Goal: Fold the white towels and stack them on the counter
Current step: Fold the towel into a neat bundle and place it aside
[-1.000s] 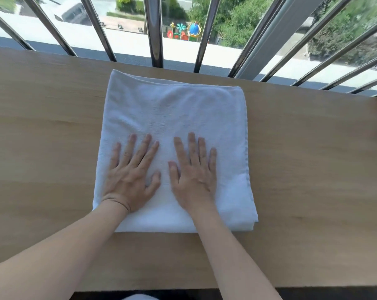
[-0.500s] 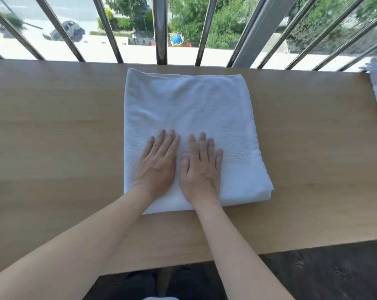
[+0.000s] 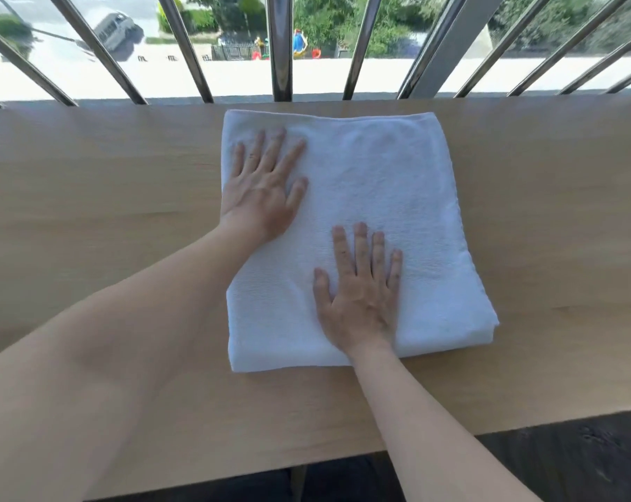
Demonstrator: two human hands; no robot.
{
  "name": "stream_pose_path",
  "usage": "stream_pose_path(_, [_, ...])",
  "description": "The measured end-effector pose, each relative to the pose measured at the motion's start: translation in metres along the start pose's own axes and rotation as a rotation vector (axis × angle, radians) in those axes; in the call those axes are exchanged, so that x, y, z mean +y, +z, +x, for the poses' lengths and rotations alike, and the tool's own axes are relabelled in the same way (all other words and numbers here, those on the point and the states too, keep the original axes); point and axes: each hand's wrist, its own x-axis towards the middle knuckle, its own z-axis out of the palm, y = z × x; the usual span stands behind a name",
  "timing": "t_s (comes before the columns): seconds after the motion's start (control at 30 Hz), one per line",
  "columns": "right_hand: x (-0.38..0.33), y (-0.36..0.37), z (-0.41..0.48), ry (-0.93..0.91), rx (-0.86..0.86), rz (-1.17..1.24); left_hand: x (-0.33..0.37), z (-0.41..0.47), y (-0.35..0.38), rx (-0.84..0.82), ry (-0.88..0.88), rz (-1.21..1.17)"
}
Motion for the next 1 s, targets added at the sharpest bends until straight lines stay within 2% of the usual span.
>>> stream_pose_path(0.17, [0.000, 0.001, 0.002, -0.001, 0.010, -0.008, -0.006, 0.042, -0.009, 0.012, -0.061, 0.032])
stream_pose_path(0.33, [0.000, 0.003, 0.003, 0.003, 0.023, 0.001, -0.004, 0.033, -0.008, 0.035, -0.039, 0.003])
stream_pose_path(0.63, [-0.001, 0.002, 0.002, 0.005, 0.037, 0.011, 0.041, -0.101, 0.023, -0.047, 0.019, -0.081])
stream_pose_path(0.8, [-0.001, 0.001, -0.002, 0.012, 0.038, 0.039, 0.056, -0.160, 0.030, -0.101, -0.013, -0.062])
stream_pose_path(1.0, [0.003, 0.000, -0.007, -0.017, 0.072, 0.088, 0.054, -0.212, 0.041, -0.039, 0.006, 0.032])
